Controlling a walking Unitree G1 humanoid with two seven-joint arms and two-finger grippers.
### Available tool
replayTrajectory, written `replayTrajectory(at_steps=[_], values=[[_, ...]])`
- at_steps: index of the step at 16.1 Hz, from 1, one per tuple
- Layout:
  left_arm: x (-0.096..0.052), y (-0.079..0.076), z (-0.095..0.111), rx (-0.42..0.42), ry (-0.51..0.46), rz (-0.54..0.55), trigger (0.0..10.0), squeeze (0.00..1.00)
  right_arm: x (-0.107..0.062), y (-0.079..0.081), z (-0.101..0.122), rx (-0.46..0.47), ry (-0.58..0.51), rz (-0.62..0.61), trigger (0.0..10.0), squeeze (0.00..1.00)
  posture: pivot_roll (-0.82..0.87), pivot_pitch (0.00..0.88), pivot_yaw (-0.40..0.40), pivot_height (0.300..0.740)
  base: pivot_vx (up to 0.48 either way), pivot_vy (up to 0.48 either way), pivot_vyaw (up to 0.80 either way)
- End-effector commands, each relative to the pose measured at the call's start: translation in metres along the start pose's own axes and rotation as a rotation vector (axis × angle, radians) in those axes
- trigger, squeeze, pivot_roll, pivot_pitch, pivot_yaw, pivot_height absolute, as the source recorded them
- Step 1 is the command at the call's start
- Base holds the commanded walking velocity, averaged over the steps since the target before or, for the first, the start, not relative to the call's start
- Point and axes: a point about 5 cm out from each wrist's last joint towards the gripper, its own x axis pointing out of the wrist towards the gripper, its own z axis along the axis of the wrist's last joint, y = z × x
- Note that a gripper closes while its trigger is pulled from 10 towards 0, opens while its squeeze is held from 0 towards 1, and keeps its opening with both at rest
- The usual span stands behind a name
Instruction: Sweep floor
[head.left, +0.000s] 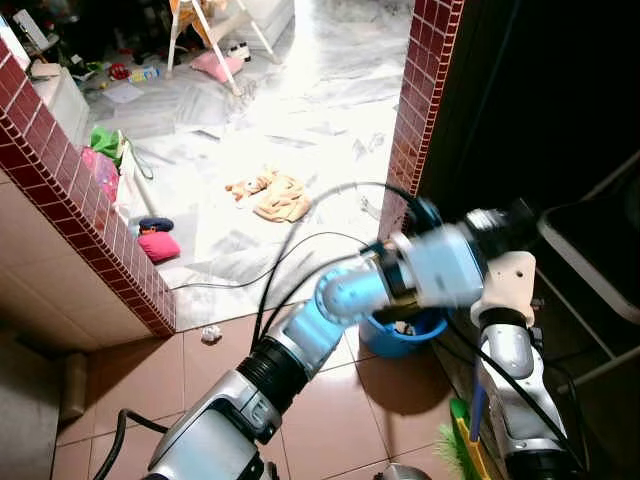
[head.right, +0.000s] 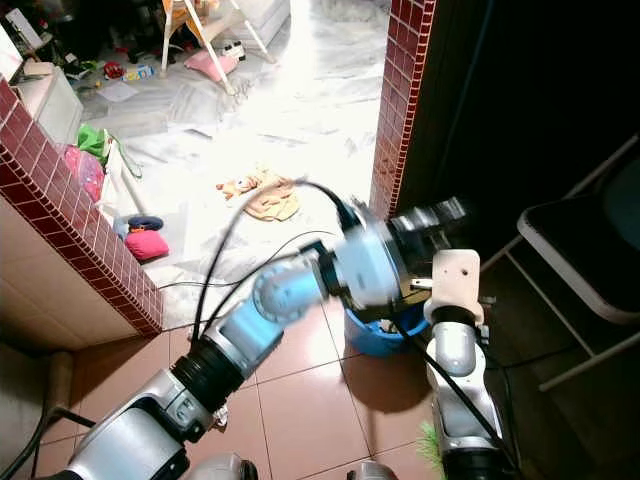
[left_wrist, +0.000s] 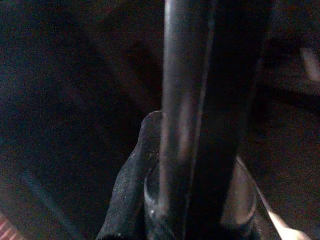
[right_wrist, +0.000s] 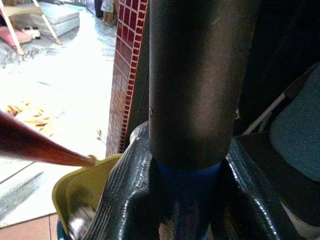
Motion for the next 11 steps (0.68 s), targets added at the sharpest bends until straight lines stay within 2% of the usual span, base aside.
replayTrajectory(at_steps=[1, 2, 3, 5, 6, 7, 8, 11], values=[[-0.006, -0.006, -0.008, 0.027, 0.049, -0.073, 10.0, 0.00, 0.003, 0.002, 0.006, 0.010, -0.020, 0.006, 10.0, 0.00, -0.11, 0.030, 0.081, 0.740, 0.000, 0.000, 0.00], [-0.008, -0.007, -0.009, 0.051, 0.052, -0.092, 10.0, 0.00, 0.004, 0.002, 0.007, 0.009, -0.022, 0.006, 10.0, 0.00, -0.11, 0.030, 0.080, 0.740, 0.000, 0.000, 0.00], [-0.013, -0.007, -0.009, 0.127, 0.050, -0.142, 10.0, 0.00, 0.006, 0.002, 0.007, 0.008, -0.024, 0.008, 10.0, 0.00, -0.11, 0.030, 0.075, 0.740, 0.000, 0.000, 0.00], [-0.016, -0.003, -0.011, 0.131, 0.063, -0.138, 10.0, 0.00, 0.008, 0.003, 0.008, 0.007, -0.030, 0.016, 10.0, 0.00, -0.10, 0.027, 0.072, 0.740, 0.000, 0.000, 0.00], [-0.018, 0.006, -0.011, 0.138, 0.069, -0.104, 10.0, 0.00, 0.010, 0.004, 0.009, 0.007, -0.034, 0.018, 10.0, 0.00, -0.10, 0.026, 0.071, 0.740, 0.000, 0.000, 0.00], [-0.018, 0.014, -0.010, 0.139, 0.073, -0.049, 10.0, 0.00, 0.011, 0.004, 0.010, 0.007, -0.036, 0.017, 10.0, 0.00, -0.10, 0.023, 0.069, 0.740, 0.000, 0.000, 0.00], [-0.017, 0.036, -0.006, 0.127, 0.071, 0.106, 10.0, 0.00, 0.013, 0.005, 0.011, 0.008, -0.040, 0.018, 10.0, 0.00, -0.10, 0.018, 0.067, 0.740, 0.000, 0.000, 0.00], [-0.020, 0.089, 0.006, 0.021, 0.046, 0.451, 10.0, 0.00, 0.023, 0.008, 0.018, 0.016, -0.061, 0.027, 10.0, 0.00, -0.08, 0.002, 0.043, 0.740, 0.000, 0.000, 0.00]])
